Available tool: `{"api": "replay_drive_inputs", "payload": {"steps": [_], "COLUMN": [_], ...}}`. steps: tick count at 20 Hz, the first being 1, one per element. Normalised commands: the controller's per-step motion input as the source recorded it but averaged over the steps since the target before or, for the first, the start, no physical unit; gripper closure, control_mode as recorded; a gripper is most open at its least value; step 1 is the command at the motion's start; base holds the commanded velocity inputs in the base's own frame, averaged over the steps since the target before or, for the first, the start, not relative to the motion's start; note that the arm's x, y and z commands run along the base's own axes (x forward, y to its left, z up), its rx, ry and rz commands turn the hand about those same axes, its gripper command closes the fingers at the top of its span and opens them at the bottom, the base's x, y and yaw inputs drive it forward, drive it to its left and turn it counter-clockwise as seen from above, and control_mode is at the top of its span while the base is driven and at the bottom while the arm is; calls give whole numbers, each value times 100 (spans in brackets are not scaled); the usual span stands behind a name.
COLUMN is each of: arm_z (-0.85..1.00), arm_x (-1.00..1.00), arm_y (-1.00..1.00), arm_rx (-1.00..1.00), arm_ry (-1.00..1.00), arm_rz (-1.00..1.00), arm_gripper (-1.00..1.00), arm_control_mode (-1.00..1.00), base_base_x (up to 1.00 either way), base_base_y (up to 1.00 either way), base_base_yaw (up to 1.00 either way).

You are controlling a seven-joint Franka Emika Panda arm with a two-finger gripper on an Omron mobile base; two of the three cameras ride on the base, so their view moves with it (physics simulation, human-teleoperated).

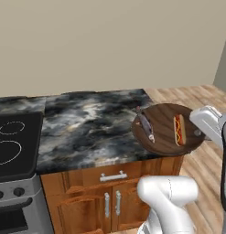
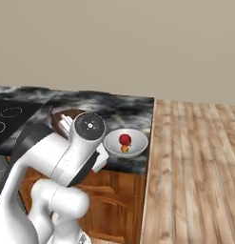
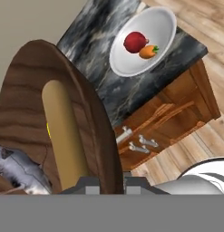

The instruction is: Place the bowl containing the hot dog and fish in the microwave. Close the microwave door and press the start button to microwave the meal.

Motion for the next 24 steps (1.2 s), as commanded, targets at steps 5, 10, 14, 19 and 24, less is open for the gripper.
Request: {"api": "replay_drive_inputs", "payload": {"steps": [5,10,14,19,24], "arm_z": [0,0,0,0,0], "arm_x": [0,0,0,0,0], "arm_y": [0,0,0,0,0], "arm_rx": [0,0,0,0,0], "arm_ry": [0,0,0,0,0], "arm_rz": [0,0,0,0,0], "arm_gripper": [100,100,100,100,100], "arm_control_mode": [100,100,100,100,100], "base_base_x": [-36,-6,0,23,44], "base_base_y": [-40,-62,-84,-97,-70], "base_base_yaw": [-35,-57,-55,-50,-45]}}
